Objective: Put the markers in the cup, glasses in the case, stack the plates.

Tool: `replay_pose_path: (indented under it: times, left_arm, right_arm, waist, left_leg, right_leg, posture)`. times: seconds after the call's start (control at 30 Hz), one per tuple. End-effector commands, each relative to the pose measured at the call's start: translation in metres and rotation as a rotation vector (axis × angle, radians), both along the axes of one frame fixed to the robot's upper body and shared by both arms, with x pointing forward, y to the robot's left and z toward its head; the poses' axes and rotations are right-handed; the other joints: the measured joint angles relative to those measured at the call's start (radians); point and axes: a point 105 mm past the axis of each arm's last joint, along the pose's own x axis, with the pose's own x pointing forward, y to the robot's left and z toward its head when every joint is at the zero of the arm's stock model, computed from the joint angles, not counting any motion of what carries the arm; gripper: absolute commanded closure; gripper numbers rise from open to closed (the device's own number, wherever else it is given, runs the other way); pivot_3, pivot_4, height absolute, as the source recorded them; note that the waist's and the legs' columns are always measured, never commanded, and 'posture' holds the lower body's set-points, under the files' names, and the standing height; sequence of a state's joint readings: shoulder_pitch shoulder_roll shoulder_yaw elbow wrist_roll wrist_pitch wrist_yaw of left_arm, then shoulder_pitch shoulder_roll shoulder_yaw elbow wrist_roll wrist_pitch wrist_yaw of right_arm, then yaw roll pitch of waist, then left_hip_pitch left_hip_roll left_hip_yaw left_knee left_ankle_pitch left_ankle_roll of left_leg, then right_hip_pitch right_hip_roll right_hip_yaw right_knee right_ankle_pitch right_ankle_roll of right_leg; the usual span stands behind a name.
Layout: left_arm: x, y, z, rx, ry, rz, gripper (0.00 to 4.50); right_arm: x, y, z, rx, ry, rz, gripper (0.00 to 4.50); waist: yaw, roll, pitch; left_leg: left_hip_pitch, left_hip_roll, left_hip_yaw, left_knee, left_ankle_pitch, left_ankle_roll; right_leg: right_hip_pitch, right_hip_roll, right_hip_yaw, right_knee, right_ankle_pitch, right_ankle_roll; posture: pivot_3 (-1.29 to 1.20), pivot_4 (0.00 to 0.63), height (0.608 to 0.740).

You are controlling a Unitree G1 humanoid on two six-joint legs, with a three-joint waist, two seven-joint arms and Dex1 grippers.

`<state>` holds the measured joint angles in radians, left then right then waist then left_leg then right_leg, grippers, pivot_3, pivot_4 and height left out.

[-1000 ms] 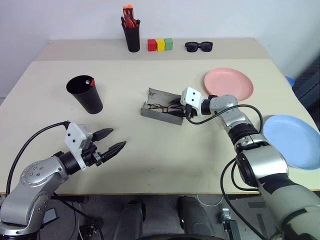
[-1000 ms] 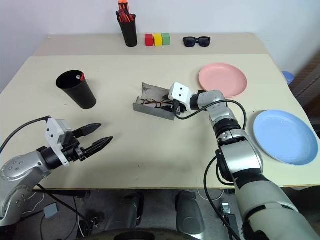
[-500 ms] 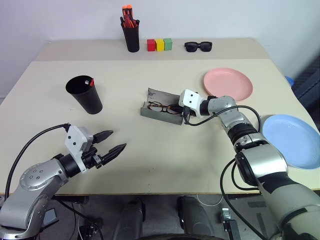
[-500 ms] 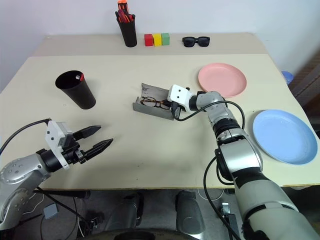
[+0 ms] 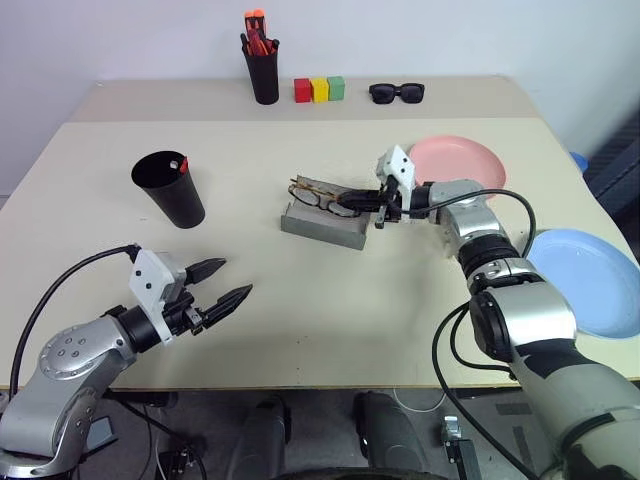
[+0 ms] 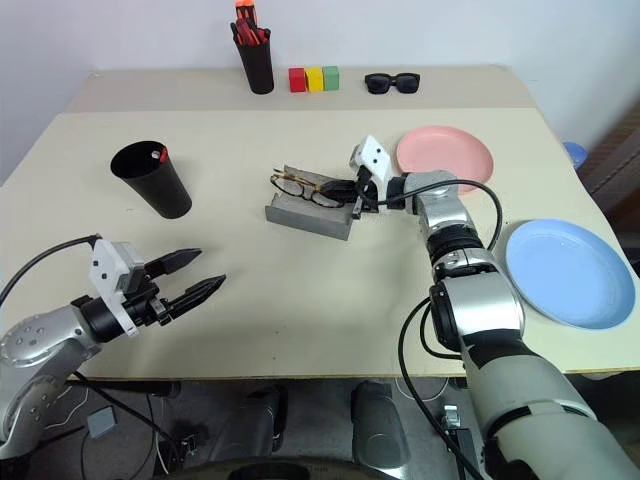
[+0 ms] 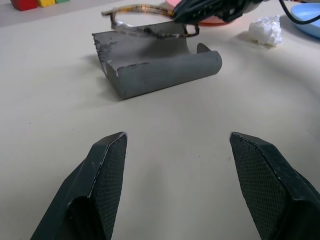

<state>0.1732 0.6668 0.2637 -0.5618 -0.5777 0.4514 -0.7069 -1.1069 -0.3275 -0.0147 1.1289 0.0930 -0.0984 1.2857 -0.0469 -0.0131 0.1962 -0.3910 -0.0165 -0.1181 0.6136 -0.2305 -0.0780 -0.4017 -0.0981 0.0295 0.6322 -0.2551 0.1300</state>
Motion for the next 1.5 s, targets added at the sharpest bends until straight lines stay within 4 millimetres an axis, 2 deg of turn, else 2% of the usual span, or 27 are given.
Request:
replay_pose_path:
  times: [0.03,0.13,0.27,0.4,0.53,0.6,0.67,0.8,0.93,1.1,1.23,1.5]
  left_arm:
    - [0.001,-0.001,0.008,0.011,-0.045,-0.007,1.14]
    - [0.002,-0.002,0.008,0.01,-0.043,-0.015,1.14]
    - [0.002,-0.002,0.007,0.009,-0.037,-0.024,1.14]
    - [0.003,-0.002,0.006,0.008,-0.032,-0.031,1.14]
    - [0.004,-0.003,0.005,0.004,-0.028,-0.039,1.14]
    - [0.004,-0.003,0.004,0.0,-0.024,-0.044,1.14]
    - [0.005,-0.004,0.003,-0.004,-0.02,-0.05,1.14]
    - [0.004,-0.007,0.0,-0.01,-0.009,-0.063,1.14]
    - [-0.001,-0.005,-0.001,-0.006,-0.001,-0.061,1.14]
    - [-0.008,-0.004,-0.002,-0.004,0.011,-0.053,1.14]
    - [-0.016,-0.003,-0.003,-0.006,0.019,-0.03,1.14]
    - [-0.031,-0.001,-0.004,-0.009,0.037,0.016,1.14]
  right_arm:
    - [-0.005,-0.005,0.029,0.122,0.066,0.051,4.48]
    - [-0.02,-0.02,0.028,0.178,0.268,0.11,4.48]
    - [-0.042,-0.043,0.024,0.179,0.419,0.127,4.48]
    - [-0.06,-0.061,0.031,0.214,0.51,0.116,4.48]
    - [-0.087,-0.076,0.034,0.222,0.623,0.138,4.48]
    - [-0.115,-0.086,0.029,0.191,0.718,0.175,4.48]
    - [-0.138,-0.088,0.03,0.206,0.846,0.215,4.48]
    - [-0.182,-0.081,0.012,0.157,1.054,0.312,4.48]
    - [-0.207,-0.079,-0.011,0.076,1.187,0.353,4.48]
    - [-0.212,-0.08,-0.026,0.008,1.244,0.372,4.48]
    - [-0.205,-0.076,-0.041,-0.037,1.245,0.377,4.48]
    - [-0.182,-0.071,-0.058,-0.086,1.233,0.359,4.48]
  waist:
    - [0.0,0.0,0.0]
    - [0.003,0.0,0.0]
    - [0.007,0.0,0.0]
    - [0.002,0.0,0.0]
    - [0.003,0.001,0.0]
    - [0.011,0.001,0.0]
    - [0.017,0.001,0.0]
    - [0.025,0.001,0.0]
    - [0.032,0.0,0.0]
    - [0.032,0.0,0.0]
    - [0.03,0.0,0.0]
    - [0.033,-0.001,0.0]
  left_leg:
    - [0.0,0.0,0.0,0.0,0.0,0.0]
    - [0.0,0.0,0.0,0.0,0.0,0.0]
    - [-0.001,0.0,0.0,0.0,0.0,0.0]
    - [-0.001,0.0,0.0,0.0,0.0,0.0]
    - [-0.001,0.0,0.0,0.0,0.0,0.0]
    - [-0.002,0.0,0.0,0.0,0.0,0.0]
    - [-0.003,0.0,0.0,0.001,-0.001,0.001]
    - [-0.002,0.0,0.001,0.002,-0.001,0.001]
    - [-0.002,0.0,0.001,0.003,-0.001,0.001]
    - [-0.003,0.0,0.002,0.003,-0.001,0.001]
    - [-0.003,0.001,0.002,0.003,-0.001,0.001]
    - [-0.003,0.001,0.002,0.003,-0.001,0.001]
  right_leg:
    - [0.0,0.0,0.0,0.0,0.0,0.0]
    - [0.0,0.0,0.0,0.0,0.0,0.0]
    - [0.0,0.0,0.0,-0.001,0.0,0.0]
    - [0.0,0.0,0.0,-0.001,0.0,0.0]
    - [-0.001,0.0,0.0,0.0,0.0,0.0]
    - [-0.001,0.0,0.0,-0.001,0.0,0.0]
    - [-0.001,0.0,0.0,-0.002,0.0,0.0]
    - [-0.001,0.0,0.0,-0.001,-0.002,-0.003]
    - [-0.001,0.0,0.0,-0.002,-0.002,-0.003]
    - [-0.001,0.0,0.0,-0.003,-0.002,-0.003]
    - [-0.001,0.0,0.0,-0.003,-0.002,-0.004]
    - [-0.001,0.0,0.0,-0.003,-0.002,-0.004]
  posture:
    - [0.0,0.15,0.74]
    - [0.0,0.15,0.74]
    - [0.0,0.15,0.74]
    - [0.0,0.15,0.74]
    - [0.0,0.15,0.74]
    - [0.0,0.15,0.74]
    - [0.0,0.15,0.74]
    - [0.0,0.15,0.74]
    - [0.0,0.15,0.74]
    - [0.0,0.15,0.74]
    - [0.0,0.15,0.74]
    - [0.0,0.15,0.74]
